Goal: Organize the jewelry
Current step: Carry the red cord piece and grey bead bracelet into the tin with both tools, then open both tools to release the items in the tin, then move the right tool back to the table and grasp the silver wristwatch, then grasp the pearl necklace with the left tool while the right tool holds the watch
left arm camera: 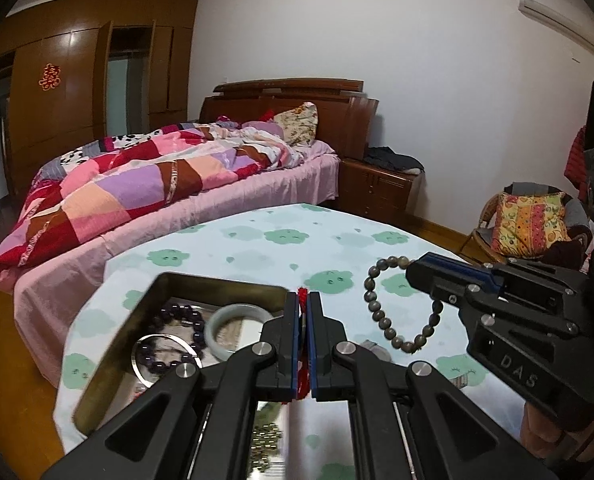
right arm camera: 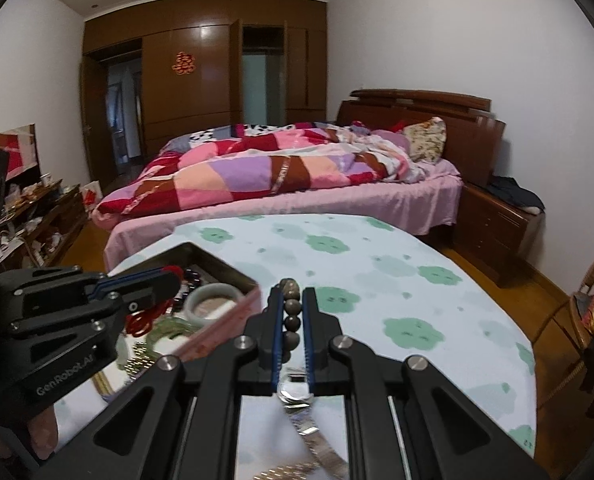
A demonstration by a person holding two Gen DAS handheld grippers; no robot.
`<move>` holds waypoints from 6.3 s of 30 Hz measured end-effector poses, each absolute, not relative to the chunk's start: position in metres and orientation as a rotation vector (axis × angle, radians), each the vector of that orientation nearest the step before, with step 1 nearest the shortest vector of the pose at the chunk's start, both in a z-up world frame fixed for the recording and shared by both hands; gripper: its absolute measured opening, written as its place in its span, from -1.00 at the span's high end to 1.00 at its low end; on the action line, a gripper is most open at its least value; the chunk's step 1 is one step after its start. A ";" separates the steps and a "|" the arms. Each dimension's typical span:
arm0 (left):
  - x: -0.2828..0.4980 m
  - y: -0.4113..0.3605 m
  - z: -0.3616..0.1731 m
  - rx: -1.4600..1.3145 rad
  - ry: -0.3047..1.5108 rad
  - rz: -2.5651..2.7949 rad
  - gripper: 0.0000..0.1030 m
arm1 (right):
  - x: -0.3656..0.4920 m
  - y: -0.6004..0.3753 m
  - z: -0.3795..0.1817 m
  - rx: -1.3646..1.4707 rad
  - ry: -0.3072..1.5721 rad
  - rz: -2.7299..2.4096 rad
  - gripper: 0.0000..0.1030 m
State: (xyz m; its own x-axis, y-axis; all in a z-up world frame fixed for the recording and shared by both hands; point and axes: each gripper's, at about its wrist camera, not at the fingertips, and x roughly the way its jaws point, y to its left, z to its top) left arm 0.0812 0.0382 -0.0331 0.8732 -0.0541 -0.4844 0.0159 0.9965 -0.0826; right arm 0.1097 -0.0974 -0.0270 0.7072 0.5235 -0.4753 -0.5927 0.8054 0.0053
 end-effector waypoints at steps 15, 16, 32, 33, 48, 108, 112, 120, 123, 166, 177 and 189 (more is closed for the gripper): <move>0.069 0.103 -0.034 -0.141 0.518 0.102 0.96 | 0.104 -0.041 -0.024 -0.191 0.492 0.751 0.78; 0.069 0.107 -0.036 -0.144 0.525 0.110 0.96 | 0.103 -0.037 -0.025 -0.195 0.494 0.760 0.78; 0.073 0.124 -0.062 -0.157 0.610 0.138 0.95 | 0.099 0.014 -0.067 -0.264 0.633 0.847 0.78; 0.073 0.124 -0.063 -0.155 0.615 0.141 0.95 | 0.100 0.014 -0.069 -0.264 0.642 0.847 0.78; 0.076 0.122 -0.073 -0.138 0.651 0.163 0.95 | 0.100 0.015 -0.080 -0.260 0.683 0.836 0.77; 0.061 0.067 -0.068 -0.074 0.633 0.131 -0.38 | 0.122 -0.108 -0.081 -0.161 0.723 0.564 -0.49; 0.060 0.050 -0.065 -0.043 0.626 0.099 -0.38 | 0.128 -0.125 -0.090 -0.150 0.770 0.541 -0.50; 0.059 0.027 -0.067 -0.004 0.639 0.066 -0.38 | 0.126 -0.121 -0.096 -0.191 0.803 0.588 -0.50; 0.063 0.024 -0.067 0.007 0.640 0.067 -0.38 | 0.132 -0.114 -0.099 -0.217 0.837 0.593 -0.50; 0.060 -0.058 -0.091 0.138 0.754 -0.159 -0.38 | 0.120 -0.168 -0.092 -0.185 0.840 0.488 0.26; 0.071 -0.057 -0.110 0.076 0.863 -0.265 0.25 | 0.119 -0.168 -0.096 -0.190 0.837 0.487 0.26; 0.062 -0.055 -0.102 0.046 0.830 -0.317 0.90 | 0.117 -0.167 -0.093 -0.184 0.818 0.489 0.26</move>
State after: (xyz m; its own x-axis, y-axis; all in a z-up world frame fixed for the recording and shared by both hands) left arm 0.0617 -0.0554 -0.1023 0.6307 -0.2588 -0.7316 0.2948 0.9520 -0.0827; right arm 0.1167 -0.1669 -0.0927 0.5803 0.3461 -0.7372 -0.4848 0.8741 0.0287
